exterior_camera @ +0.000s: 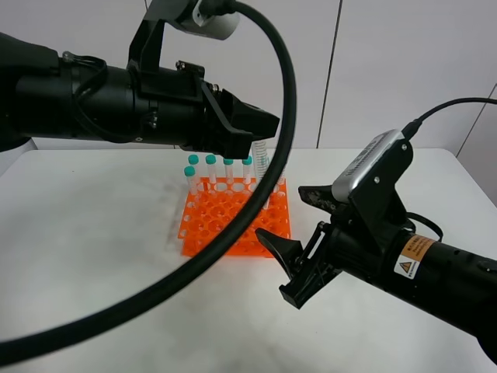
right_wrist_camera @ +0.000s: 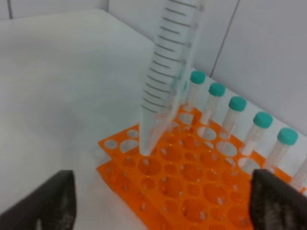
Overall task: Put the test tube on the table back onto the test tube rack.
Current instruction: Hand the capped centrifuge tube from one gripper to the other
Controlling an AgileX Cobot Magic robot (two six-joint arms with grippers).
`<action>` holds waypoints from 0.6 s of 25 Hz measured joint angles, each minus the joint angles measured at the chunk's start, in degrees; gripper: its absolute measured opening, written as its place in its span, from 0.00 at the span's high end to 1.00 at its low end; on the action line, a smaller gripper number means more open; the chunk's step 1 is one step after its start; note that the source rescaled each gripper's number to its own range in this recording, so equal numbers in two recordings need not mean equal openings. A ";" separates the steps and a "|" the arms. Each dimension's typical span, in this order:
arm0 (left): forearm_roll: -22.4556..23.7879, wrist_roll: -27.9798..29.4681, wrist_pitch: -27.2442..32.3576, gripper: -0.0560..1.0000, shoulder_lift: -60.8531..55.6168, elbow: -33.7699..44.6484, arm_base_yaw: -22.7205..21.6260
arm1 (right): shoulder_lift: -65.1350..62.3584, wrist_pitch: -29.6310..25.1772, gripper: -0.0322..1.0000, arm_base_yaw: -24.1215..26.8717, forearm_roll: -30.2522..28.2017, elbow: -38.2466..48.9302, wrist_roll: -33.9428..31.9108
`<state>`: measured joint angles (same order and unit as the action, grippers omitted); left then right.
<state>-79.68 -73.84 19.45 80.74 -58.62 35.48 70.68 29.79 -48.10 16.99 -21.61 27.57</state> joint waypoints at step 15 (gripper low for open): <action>-0.09 0.00 0.00 0.94 0.00 0.00 0.00 | 0.00 -14.52 0.00 0.85 3.56 0.00 0.20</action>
<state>-79.78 -73.84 19.45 80.74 -58.62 35.48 70.68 15.27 -47.25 20.55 -21.61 27.76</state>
